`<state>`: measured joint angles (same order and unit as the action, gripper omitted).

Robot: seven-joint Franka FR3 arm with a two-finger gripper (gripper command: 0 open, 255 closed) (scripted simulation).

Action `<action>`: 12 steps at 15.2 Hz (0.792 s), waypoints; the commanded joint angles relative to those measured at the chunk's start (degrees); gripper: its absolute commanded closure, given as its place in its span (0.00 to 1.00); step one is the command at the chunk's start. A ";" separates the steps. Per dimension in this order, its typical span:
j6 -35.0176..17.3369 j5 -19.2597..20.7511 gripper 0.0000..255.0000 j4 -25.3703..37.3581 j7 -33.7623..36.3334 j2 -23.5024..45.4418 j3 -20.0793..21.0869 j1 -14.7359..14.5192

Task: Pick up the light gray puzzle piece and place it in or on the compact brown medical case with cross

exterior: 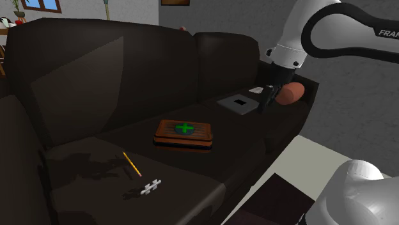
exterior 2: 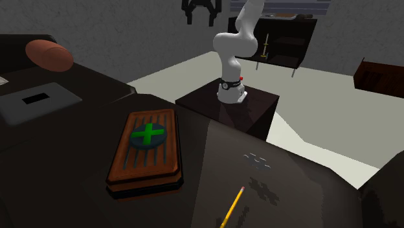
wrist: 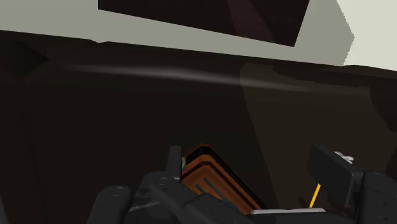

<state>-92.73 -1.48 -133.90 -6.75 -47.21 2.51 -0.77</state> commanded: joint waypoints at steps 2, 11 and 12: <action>-2.03 -0.62 0.00 -1.72 0.87 -0.49 0.98 -0.39; -21.69 -5.90 0.00 -13.71 8.89 -0.11 11.14 -4.09; -24.05 -6.39 0.00 -14.61 9.84 0.53 12.43 -4.44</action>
<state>-114.33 -7.46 -147.51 2.33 -47.08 13.90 -4.91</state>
